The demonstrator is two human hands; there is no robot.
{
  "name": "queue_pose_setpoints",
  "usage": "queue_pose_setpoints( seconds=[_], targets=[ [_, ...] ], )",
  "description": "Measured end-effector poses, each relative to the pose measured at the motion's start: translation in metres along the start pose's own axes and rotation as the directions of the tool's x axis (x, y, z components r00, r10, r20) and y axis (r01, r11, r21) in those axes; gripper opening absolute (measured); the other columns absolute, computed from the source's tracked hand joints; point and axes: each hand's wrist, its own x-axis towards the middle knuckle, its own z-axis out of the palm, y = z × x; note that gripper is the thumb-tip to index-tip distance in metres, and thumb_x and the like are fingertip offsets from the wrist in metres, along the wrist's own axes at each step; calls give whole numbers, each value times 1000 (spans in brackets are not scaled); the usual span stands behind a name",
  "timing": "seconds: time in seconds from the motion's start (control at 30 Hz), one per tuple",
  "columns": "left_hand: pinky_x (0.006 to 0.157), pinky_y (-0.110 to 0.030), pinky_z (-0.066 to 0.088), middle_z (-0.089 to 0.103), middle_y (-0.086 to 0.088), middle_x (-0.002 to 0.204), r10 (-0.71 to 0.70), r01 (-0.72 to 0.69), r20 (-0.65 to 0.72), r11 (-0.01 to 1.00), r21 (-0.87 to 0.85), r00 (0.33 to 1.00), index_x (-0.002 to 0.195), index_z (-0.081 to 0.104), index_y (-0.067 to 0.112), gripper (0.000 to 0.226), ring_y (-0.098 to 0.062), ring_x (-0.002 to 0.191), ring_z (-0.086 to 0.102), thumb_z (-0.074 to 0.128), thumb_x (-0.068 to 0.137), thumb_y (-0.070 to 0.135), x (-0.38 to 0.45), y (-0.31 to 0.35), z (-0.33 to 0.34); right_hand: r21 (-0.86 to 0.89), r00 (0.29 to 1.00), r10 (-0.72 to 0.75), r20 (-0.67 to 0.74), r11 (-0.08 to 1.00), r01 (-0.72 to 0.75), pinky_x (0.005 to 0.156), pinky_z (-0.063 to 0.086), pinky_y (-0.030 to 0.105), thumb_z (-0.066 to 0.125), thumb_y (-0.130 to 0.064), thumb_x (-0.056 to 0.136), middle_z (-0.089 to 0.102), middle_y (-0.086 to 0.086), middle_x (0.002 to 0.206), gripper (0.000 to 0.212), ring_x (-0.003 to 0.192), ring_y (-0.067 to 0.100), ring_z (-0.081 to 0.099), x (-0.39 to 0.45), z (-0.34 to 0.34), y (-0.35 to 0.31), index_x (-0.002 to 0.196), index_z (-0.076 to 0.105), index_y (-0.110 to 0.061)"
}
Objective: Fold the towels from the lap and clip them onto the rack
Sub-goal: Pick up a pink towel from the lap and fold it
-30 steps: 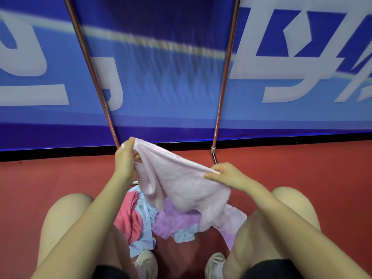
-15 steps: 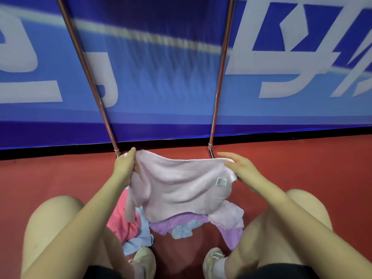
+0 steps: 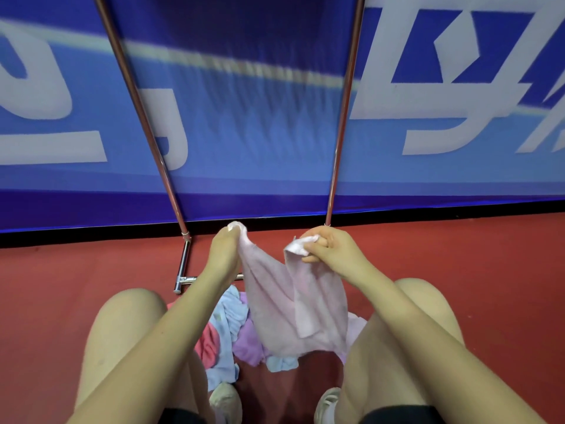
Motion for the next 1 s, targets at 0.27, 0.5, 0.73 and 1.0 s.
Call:
queue_pose_setpoints(
  seconds=[0.27, 0.5, 0.73, 1.0],
  targets=[
    [62, -27, 43, 60, -2, 58, 25, -24, 10, 992, -127, 1000, 66, 54, 9, 28, -16, 58, 56, 46, 92, 10, -3, -1, 6, -24, 993, 10, 119, 1000, -7, 65, 52, 12, 48, 1, 94, 68, 4, 89, 20, 69, 4, 70, 5, 18, -8, 102, 64, -7],
    [61, -29, 34, 50, 0, 72, 98, -99, 63, 995, 12, 993, 65, 65, 22, 20, -16, 70, 42, 67, 81, 34, -7, -1, 3, -322, 983, -180, 44, 929, 184, 59, 41, 19, 59, -21, 91, 59, 2, 60, 24, 57, 7, 52, 8, 22, -8, 69, 64, -14],
    [65, -28, 39, 59, -3, 79, -32, 33, 54, 999, -6, 998, 86, 69, 11, 25, -17, 74, 50, 58, 92, 33, -12, -1, 10, -245, 983, -185, -9, 953, 177, 57, 32, 16, 49, -14, 96, 41, -5, 63, 31, 60, 4, 37, 16, 25, -11, 66, 47, -6],
    [57, -25, 40, 58, -2, 68, -41, 54, 161, 995, -78, 986, 90, 67, 10, 26, -15, 63, 51, 48, 96, 26, -28, -6, 31, -75, 988, -150, -38, 986, 147, 59, 36, 7, 53, -11, 94, 53, -12, 61, 30, 58, -5, 47, 12, 42, -16, 65, 58, -18]
  ],
)
